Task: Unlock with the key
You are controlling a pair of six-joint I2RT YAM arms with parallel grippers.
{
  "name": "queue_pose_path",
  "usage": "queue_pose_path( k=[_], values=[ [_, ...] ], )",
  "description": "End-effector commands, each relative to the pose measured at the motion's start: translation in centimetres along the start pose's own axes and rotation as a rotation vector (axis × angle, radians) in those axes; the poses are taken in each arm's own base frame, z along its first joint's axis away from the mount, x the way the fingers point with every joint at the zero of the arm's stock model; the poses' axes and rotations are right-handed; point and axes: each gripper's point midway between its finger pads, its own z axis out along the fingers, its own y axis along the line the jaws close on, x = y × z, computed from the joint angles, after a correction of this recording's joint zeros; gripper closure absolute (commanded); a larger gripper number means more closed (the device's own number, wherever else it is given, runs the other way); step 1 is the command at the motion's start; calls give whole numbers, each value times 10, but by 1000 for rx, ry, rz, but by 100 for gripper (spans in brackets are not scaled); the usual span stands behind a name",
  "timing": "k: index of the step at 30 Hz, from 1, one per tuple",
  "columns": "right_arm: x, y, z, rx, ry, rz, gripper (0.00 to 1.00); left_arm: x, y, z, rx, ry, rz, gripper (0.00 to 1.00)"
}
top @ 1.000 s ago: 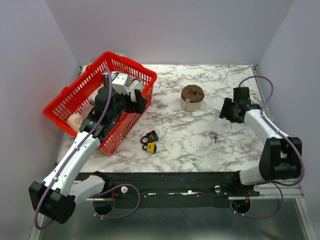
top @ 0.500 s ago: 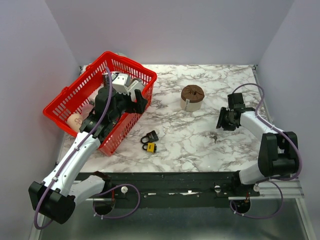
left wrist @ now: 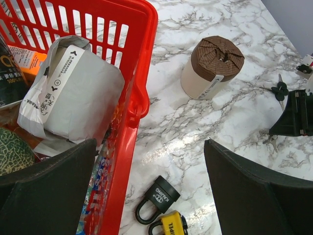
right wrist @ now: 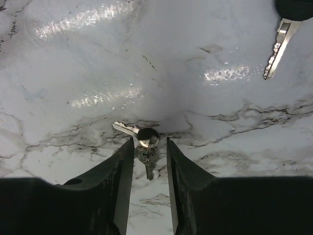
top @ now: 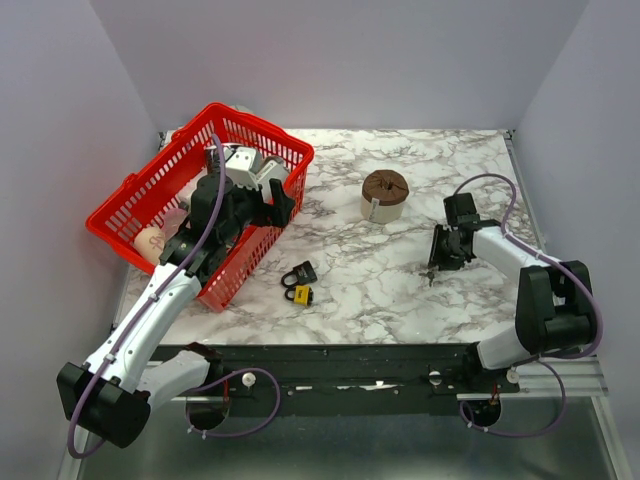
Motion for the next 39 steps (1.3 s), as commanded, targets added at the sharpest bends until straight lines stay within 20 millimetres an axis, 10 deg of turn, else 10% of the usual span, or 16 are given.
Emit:
queue_pose_path(
  k=[1,14,21,39],
  values=[
    [17,-6,4,34,46,3,61,0,1,1,-10,-7,11,2],
    [16,-1,1,9,42,-6,99,2,-2,2,-5,2,18,2],
    [10,20,-15,-113,8,-20,99,1,-16,0,63,-7,38,2],
    [-12,169,-171,-728,-227,-97,99,19,-119,-25,559,-36,131,1]
  ],
)
